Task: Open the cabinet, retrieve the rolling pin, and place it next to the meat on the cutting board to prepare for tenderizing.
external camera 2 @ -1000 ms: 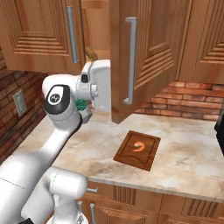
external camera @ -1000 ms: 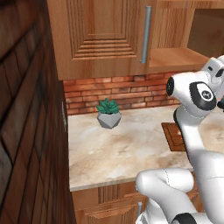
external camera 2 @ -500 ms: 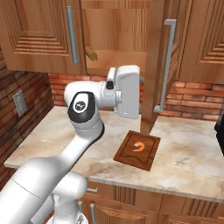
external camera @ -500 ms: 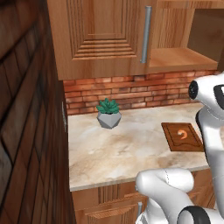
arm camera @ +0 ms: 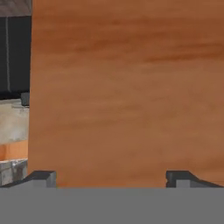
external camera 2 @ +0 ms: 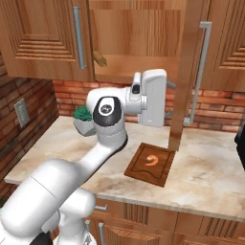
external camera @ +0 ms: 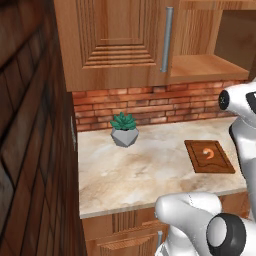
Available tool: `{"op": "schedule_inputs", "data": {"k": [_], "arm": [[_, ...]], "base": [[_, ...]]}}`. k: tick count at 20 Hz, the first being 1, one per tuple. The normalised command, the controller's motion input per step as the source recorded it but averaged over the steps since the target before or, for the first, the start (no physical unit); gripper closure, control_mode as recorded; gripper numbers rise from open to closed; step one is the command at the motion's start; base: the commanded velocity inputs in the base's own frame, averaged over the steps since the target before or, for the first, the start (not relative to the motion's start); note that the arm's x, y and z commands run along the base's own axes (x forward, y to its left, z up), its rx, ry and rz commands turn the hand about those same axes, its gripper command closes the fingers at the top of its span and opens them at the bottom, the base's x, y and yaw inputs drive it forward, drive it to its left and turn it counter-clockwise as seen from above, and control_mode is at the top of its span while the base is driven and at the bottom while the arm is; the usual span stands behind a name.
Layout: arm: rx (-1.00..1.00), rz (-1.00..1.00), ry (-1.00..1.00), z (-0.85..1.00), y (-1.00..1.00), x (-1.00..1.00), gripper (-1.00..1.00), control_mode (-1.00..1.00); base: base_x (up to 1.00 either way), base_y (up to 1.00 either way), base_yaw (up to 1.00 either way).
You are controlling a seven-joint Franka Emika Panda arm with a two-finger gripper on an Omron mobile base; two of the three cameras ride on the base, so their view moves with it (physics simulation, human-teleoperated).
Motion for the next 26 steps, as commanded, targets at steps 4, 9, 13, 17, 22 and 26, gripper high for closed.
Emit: {"op": "schedule_inputs", "data": {"k": [4,9,13,17,22,26], "arm": [[0.05,0.07,0.14,-0.02,-0.59,0.6,-1.0,-1.0],[0.06,0.09,0.14,-0.06,-0.67,0.56,-1.0,-1.0],[0.01,0.06,0.03,-0.02,-0.23,0.05,-1.0,-1.0],[0.0,0.12,-0.08,0.0,0.12,-0.52,-1.0,-1.0],[0.0,0.06,-0.06,0.0,0.49,-0.65,-1.0,-1.0],[0.02,0.01,-0.03,0.0,0.68,-0.51,-1.0,-1.0]], "base": [[0.0,0.0,0.0],[0.0,0.0,0.0],[0.0,0.0,0.0],[0.0,0.0,0.0],[0.0,0.0,0.0],[0.0,0.0,0.0]]}}
